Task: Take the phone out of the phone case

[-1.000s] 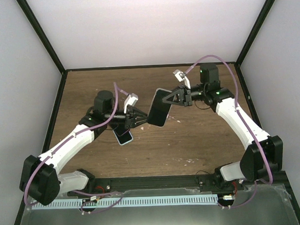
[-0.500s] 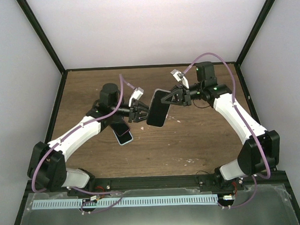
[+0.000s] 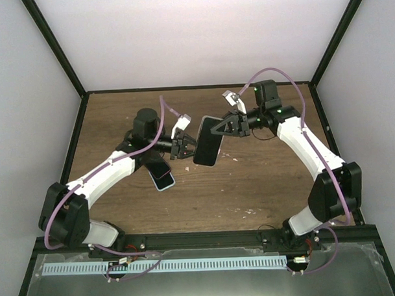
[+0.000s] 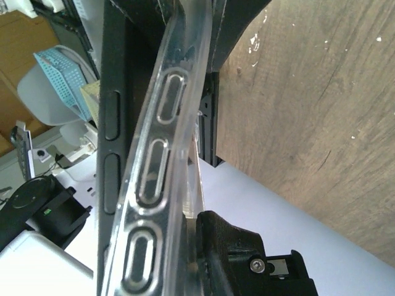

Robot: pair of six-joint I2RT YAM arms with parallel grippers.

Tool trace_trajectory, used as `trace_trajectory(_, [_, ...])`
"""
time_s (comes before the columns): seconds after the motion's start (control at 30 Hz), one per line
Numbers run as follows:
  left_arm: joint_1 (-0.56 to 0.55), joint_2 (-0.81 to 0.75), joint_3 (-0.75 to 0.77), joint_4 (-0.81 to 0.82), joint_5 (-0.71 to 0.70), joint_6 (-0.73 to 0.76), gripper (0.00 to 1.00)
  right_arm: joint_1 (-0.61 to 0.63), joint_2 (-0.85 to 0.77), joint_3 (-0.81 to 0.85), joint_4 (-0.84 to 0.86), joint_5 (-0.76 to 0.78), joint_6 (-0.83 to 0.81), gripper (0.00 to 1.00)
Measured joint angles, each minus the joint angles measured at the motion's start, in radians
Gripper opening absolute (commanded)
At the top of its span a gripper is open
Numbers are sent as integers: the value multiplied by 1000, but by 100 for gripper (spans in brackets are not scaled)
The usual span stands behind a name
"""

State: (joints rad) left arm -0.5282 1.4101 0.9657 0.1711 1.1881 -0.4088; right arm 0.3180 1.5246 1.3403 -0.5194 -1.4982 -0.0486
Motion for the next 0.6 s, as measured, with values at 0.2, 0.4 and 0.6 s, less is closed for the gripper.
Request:
trace_trajectory(0.2, [16, -9, -34, 113, 0, -105, 0, 1, 38, 67, -76, 9, -42, 38])
trace_trajectory(0.4, [59, -11, -71, 239, -36, -265, 0, -2, 87, 142, -108, 56, -94, 71])
trace_trajectory(0.6, [113, 0, -82, 293, -86, -396, 0, -60, 82, 168, -72, 168, -92, 85])
